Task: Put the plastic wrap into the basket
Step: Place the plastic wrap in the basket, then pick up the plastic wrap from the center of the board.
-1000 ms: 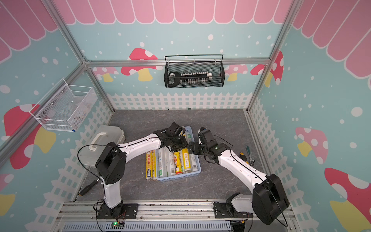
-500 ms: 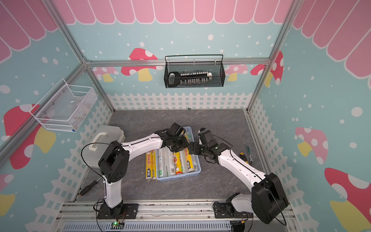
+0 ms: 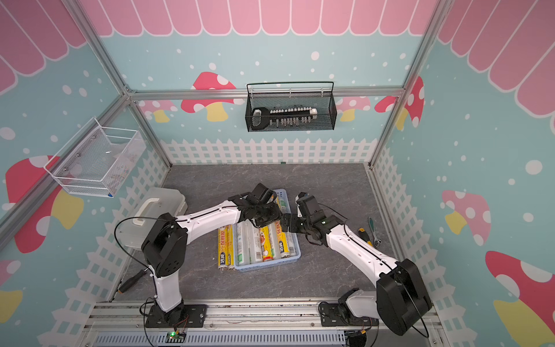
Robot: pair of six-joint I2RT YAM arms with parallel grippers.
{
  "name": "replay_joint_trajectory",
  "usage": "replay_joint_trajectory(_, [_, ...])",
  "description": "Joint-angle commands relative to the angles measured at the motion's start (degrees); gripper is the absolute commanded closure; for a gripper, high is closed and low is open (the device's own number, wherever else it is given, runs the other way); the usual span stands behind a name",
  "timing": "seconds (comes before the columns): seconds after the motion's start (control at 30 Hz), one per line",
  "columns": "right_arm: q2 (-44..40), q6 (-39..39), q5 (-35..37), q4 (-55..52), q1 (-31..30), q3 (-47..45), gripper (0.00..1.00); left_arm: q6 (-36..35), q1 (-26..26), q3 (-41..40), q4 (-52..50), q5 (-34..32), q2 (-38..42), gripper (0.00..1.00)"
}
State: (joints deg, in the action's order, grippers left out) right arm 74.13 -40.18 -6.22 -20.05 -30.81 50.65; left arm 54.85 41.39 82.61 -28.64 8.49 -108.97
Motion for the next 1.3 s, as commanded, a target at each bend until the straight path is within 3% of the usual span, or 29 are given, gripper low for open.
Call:
replay_joint_trajectory(0.0, [-2.8, 1.1, -1.7, 3.8, 0.0, -1.1, 0.06, -2.1, 0.2, -1.9, 0.2, -4.8, 4.9, 0.41])
replay_joint_trajectory(0.2, [-4.7, 1.6, -5.7, 8.6, -0.1, -1.8, 0.08, -3.8, -0.6, -6.1, 0.3, -11.7, 11.6, 0.41])
replay_joint_trajectory(0.4, [-1.4, 2.2, -8.4, 10.9, -2.3, 0.7, 0.11, -4.8, -2.2, -14.8, 2.7, -19.8, 21.2, 0.41])
replay_joint_trajectory(0.7, [9.6, 6.6, -6.9, 8.5, -11.7, 11.7, 0.11, -4.4, -11.0, -29.0, 4.5, -21.9, 36.5, 0.41])
replay_joint_trajectory(0.97, [21.3, 11.0, -6.1, -0.7, -17.1, 24.5, 0.11, -4.5, -22.4, -40.5, 4.5, -15.7, 46.3, 0.38])
replay_joint_trajectory(1.07, [24.4, 12.1, -3.7, -4.4, -18.6, 28.4, 0.08, -4.7, -26.1, -43.4, 4.5, -10.2, 47.1, 0.38])
replay_joint_trajectory(1.27, [28.7, 13.8, -2.7, -7.3, -20.6, 33.3, 0.01, -7.6, -29.4, -45.7, 4.3, -5.9, 45.1, 0.36])
